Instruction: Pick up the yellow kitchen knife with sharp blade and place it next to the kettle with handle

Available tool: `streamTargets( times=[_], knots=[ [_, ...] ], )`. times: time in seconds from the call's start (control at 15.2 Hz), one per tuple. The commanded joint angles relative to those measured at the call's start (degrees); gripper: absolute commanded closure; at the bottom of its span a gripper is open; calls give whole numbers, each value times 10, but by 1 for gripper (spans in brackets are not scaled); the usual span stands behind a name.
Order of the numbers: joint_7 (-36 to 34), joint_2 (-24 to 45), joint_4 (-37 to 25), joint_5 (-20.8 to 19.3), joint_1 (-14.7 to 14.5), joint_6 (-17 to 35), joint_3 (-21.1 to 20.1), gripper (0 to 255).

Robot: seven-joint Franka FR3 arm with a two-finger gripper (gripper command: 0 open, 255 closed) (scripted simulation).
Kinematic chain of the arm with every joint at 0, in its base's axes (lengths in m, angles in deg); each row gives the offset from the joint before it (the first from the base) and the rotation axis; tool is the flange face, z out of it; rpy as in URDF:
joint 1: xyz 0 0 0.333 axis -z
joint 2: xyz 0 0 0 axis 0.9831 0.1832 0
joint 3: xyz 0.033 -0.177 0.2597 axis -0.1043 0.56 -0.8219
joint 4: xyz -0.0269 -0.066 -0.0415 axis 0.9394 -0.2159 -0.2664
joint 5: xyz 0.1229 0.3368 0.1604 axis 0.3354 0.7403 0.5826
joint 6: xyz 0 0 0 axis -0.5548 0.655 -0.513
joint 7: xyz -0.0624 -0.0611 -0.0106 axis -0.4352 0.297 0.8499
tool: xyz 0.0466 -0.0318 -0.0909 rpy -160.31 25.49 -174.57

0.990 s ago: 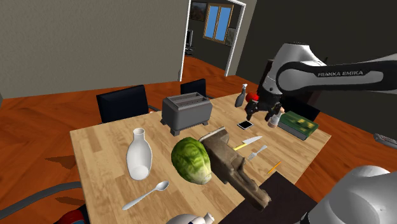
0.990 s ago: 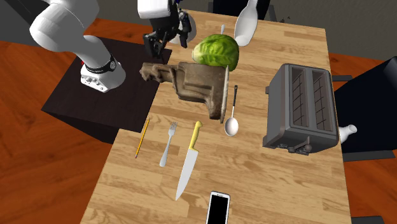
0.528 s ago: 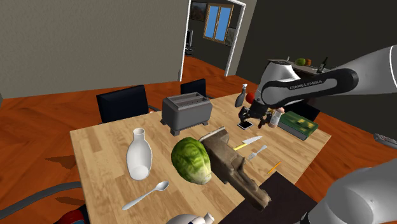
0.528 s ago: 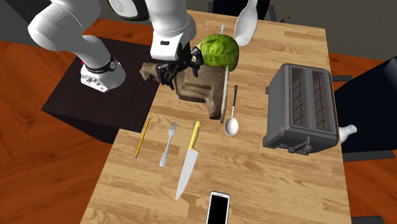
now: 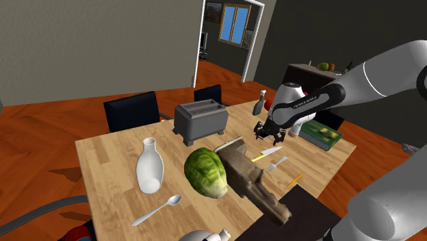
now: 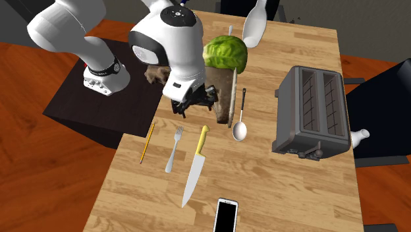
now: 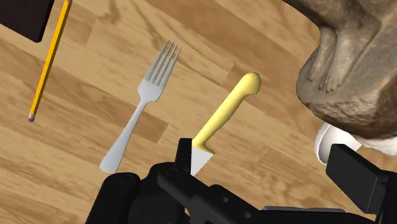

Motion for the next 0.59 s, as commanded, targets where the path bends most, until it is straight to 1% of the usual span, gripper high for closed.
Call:
streamTargets(
  times=[0.0,0.33,0.53],
  knots=[
    [-39,43,-8,-15,12,36,6,0],
    [-131,146,-46,-44,27,103,32,0],
    [-178,206,-73,-51,30,138,54,0]
  ],
)
